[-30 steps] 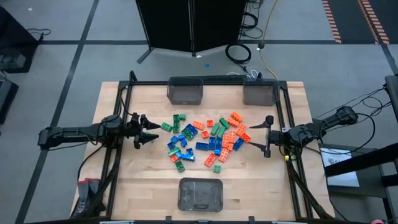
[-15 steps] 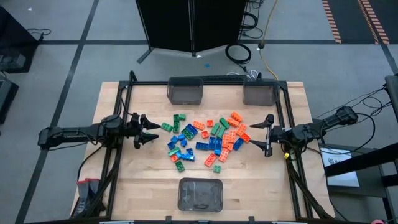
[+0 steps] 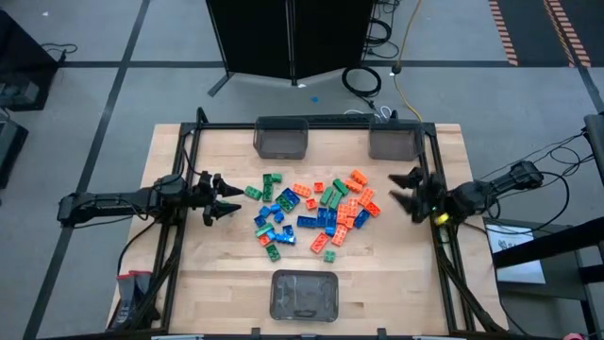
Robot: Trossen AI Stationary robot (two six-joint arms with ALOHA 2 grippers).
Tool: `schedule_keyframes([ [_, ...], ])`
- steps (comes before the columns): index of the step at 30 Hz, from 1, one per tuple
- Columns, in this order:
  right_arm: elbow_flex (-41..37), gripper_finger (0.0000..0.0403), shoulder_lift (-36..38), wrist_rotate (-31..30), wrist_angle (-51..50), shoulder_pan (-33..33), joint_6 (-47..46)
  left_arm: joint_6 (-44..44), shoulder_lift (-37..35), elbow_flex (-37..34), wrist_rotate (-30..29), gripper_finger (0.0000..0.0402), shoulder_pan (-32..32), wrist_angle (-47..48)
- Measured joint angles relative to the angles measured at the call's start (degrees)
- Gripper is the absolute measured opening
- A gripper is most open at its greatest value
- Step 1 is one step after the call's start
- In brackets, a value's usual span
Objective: Sort blocks
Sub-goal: Put the orange game piece into the top left black bin
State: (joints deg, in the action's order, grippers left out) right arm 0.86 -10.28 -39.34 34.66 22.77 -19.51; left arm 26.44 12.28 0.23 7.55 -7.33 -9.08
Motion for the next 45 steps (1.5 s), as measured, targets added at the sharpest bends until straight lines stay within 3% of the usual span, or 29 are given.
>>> schedule_keyframes([
  [4,0.17,0.0318,0.0,-0.9,10.25,0.02,-2.38,0.17,0.18,0.0,-8.69,0.0302,-0.02,-7.59],
  [9,5.85,0.0318,-0.75,-1.06,8.49,0.02,1.91,0.24,0.17,-0.02,-12.29,0.0302,-0.02,-21.9],
  [13,15.59,0.0318,-4.59,-0.91,-3.88,0.04,8.02,0.22,0.17,-0.02,-12.3,0.0302,-0.02,-32.92],
  [17,29.85,0.0318,-12.06,-1.61,-27.52,0.04,13.12,0.2,0.17,-0.02,-12.46,0.0302,-0.02,-39.71],
  [22,47.71,0.0318,-25.9,-11.2,-55.02,-0.71,12.44,0.17,0.19,0.62,-13.78,0.0302,-0.02,-40.76],
  [24,53.77,0.0318,-31.33,-14.31,-59.57,-1.61,11.67,0.15,0.16,0.85,-14.78,0.0302,-0.02,-41.28],
  [28,62.79,0.0318,-39.59,-17.36,-61.79,-4.12,16.7,0.13,0.23,0.85,-22.59,0.0302,-0.02,-40.39],
  [33,68.71,0.0318,-45.02,-17.52,-62.2,-6.96,20.73,0.02,0.23,0.94,-23.94,0.0302,-0.02,-39.98],
  [36,69.1,0.0318,-45.75,-18.06,-64.92,-9.62,16.11,0.09,0.23,1.01,-26.08,0.0302,-0.03,-40.04],
  [40,68.45,0.0318,-45.78,-20.69,-72.27,-13.02,3.49,-1.29,0.23,1.05,-34.36,0.0302,-0.2,-41.47],
  [43,67.59,0.0318,-46.33,-19.36,-78.07,-15.11,-3.73,0.35,0.23,1.32,-33.76,0.0302,-0.2,-41.56],
  [45,67.52,0.0318,-47.58,-14.03,-82.76,-17.58,-9.85,2.39,0.38,2.88,-31.49,0.0302,-0.12,-38.4],
])
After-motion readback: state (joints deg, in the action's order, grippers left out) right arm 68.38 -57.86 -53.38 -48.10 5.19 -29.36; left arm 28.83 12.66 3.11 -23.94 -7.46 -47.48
